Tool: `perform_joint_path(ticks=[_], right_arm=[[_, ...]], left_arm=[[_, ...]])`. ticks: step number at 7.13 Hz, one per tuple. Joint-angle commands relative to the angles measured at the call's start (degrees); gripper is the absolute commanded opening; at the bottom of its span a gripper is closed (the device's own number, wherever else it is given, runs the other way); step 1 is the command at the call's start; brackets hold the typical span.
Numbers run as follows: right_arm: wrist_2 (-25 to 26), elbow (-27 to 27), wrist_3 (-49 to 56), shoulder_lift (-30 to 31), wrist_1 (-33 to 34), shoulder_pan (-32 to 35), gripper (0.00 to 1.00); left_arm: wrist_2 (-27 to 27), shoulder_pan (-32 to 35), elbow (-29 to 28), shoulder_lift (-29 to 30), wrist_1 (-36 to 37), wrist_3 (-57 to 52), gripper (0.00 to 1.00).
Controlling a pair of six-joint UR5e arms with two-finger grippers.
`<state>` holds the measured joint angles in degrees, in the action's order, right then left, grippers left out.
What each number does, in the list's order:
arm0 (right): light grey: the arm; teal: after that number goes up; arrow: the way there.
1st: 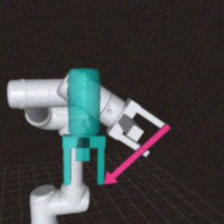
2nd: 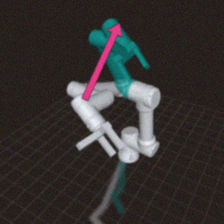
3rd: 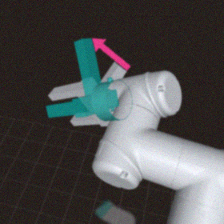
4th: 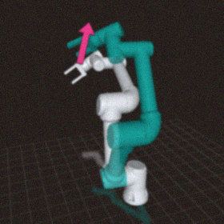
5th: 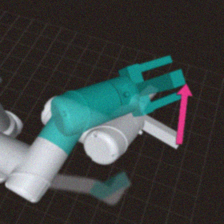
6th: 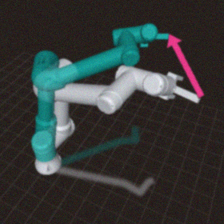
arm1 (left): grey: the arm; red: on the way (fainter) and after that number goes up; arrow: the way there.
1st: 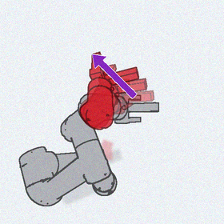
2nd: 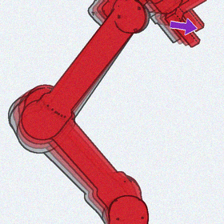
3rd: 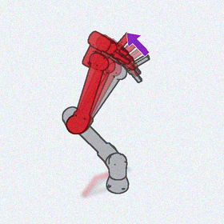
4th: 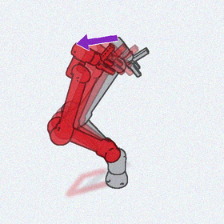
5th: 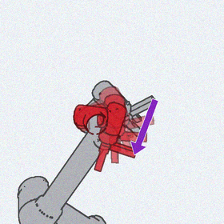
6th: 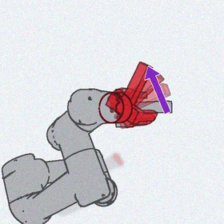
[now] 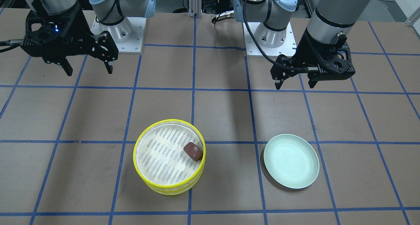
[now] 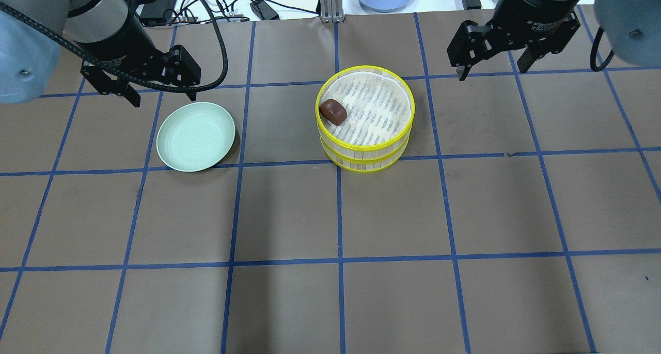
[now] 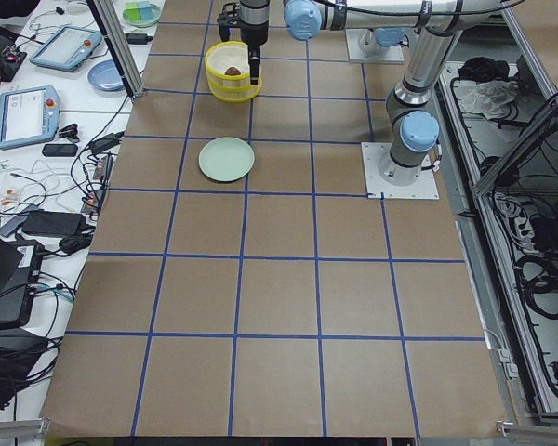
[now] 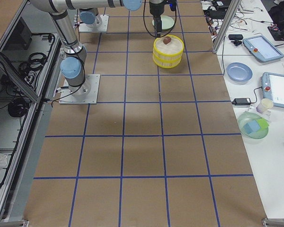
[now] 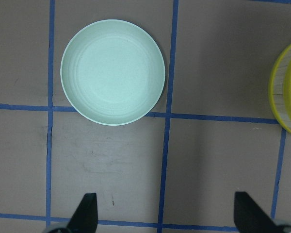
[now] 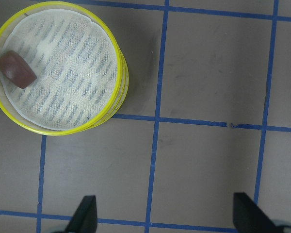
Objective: Stack buns with steamer
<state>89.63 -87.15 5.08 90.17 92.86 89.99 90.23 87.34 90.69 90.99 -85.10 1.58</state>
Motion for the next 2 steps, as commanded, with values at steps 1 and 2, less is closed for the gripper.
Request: perform_joint_path(ticks=[1,2], right_arm=[[-0.1,0.1,-0.1,0.1,-0.2,0.0,1.0],[-0.1,0.0,-0.2,0.1,-0.1,0.0,1.0]], left_arm=[[0.1,-0.1,0.1,0.1,-0.2,0.0,1.0],[-0.1,0.0,0.1,0.1,-0.3,0.0,1.0]])
